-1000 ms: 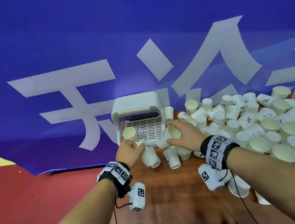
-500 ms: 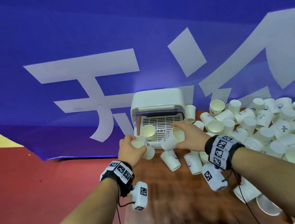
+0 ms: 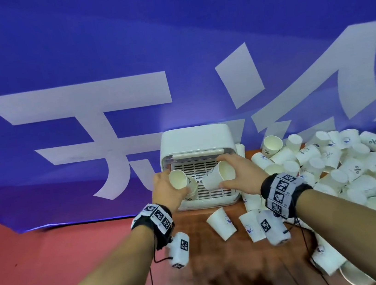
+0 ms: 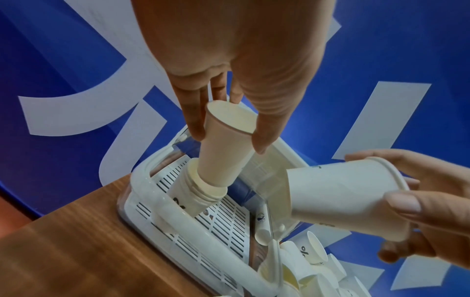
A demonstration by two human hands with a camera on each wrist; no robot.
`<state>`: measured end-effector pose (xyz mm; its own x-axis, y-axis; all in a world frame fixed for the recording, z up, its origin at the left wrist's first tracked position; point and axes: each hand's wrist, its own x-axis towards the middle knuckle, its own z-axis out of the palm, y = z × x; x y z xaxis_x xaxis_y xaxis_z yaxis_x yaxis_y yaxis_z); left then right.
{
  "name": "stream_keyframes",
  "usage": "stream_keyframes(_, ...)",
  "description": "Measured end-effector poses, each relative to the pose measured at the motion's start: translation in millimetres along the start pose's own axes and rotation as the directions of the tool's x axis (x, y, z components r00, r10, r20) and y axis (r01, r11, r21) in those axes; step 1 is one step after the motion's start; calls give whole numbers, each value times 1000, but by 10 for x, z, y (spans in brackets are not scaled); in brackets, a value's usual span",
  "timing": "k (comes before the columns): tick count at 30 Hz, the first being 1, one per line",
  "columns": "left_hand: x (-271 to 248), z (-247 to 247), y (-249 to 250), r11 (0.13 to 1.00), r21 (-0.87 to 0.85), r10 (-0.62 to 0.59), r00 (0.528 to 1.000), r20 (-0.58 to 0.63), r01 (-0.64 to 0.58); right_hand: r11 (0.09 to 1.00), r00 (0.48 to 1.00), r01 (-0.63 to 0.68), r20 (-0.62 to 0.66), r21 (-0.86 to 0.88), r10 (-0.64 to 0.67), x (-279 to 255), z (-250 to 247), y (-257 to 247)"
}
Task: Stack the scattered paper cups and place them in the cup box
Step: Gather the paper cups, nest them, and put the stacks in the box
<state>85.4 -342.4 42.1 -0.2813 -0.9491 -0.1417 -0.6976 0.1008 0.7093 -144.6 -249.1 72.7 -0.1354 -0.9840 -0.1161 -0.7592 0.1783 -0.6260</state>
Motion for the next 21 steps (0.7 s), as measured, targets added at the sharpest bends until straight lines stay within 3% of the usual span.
stream_keyframes(11,297,238,-173,990,109,75,991,113,-88,998,998,-62,19,-14,62,91,134,142)
stream_keyframes(21,443,484,-352,974,208,39,969,245,-92,995,994,-100,55,11,100,149,155,232)
